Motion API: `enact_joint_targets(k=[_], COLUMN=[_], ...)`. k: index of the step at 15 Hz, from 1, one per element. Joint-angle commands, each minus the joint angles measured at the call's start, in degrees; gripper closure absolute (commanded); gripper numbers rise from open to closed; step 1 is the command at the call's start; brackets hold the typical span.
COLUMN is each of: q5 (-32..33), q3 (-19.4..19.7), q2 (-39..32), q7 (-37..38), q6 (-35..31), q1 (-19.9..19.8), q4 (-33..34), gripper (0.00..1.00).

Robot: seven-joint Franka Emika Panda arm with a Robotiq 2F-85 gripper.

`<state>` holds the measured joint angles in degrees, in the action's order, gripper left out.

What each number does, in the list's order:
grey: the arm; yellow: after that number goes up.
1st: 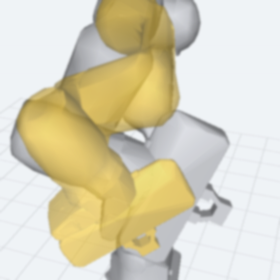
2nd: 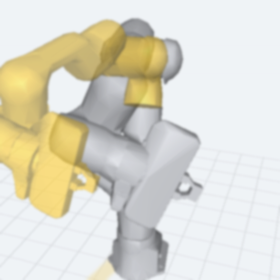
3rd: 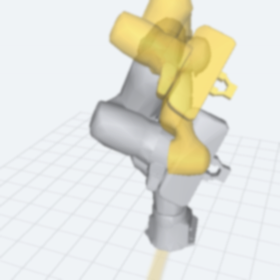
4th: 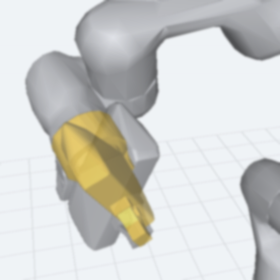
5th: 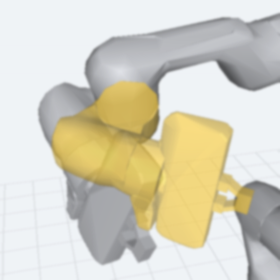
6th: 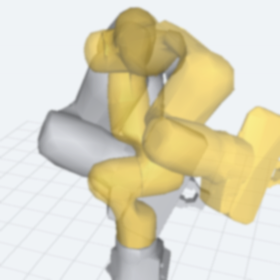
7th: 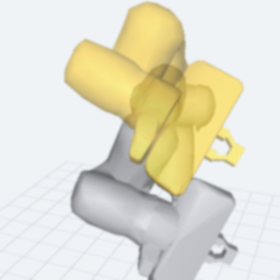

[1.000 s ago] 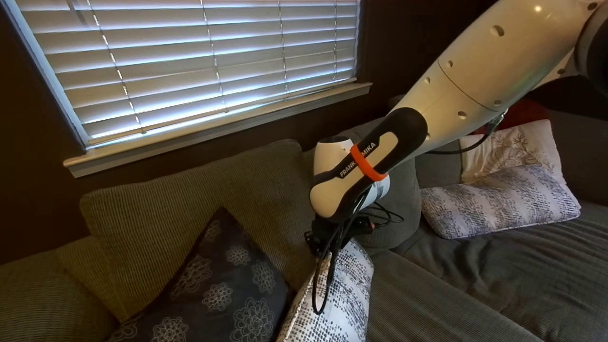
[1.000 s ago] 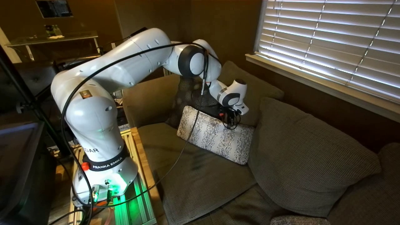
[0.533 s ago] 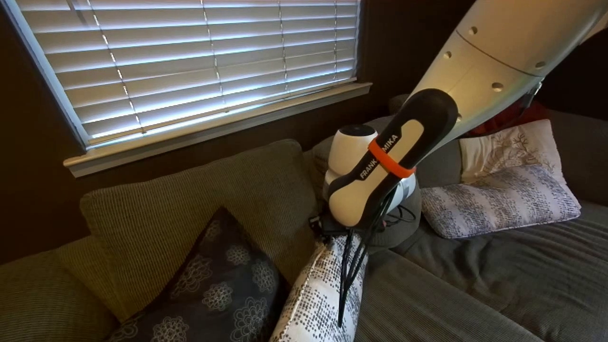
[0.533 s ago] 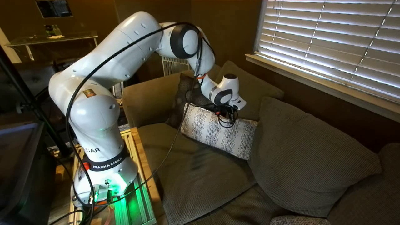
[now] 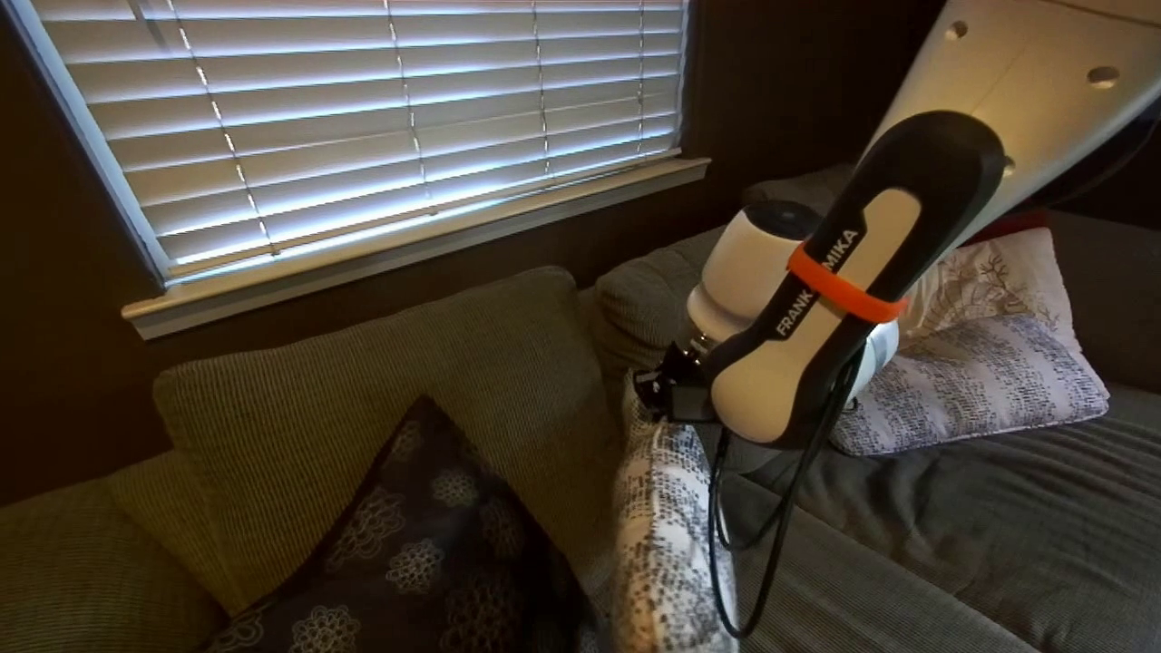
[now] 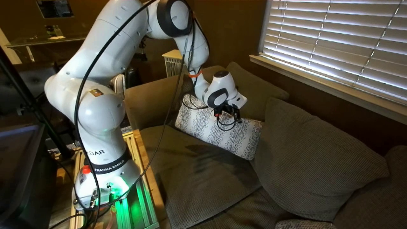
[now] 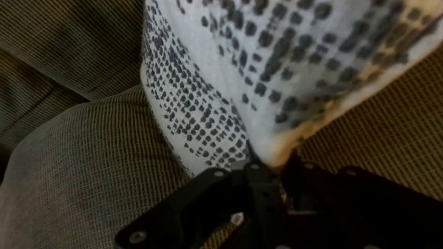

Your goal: Put the left white pillow on the right white pillow

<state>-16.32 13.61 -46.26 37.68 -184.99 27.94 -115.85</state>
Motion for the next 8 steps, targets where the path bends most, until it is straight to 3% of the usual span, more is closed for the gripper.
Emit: enact_joint_targets(k=[1, 5, 8], q5=[-4.5, -8.2, -9.2], q3=[-0.7, -3.2, 0.3], q2=[11.8, 19.9, 25.9], q7=[-1.9, -3.8, -1.8], q6=[-6.5, -10.3, -11.8], q1=[-0.5, -2.5, 0.5], q4=[-12.5, -21.3, -27.3], gripper=[0.96, 0.96, 0.96])
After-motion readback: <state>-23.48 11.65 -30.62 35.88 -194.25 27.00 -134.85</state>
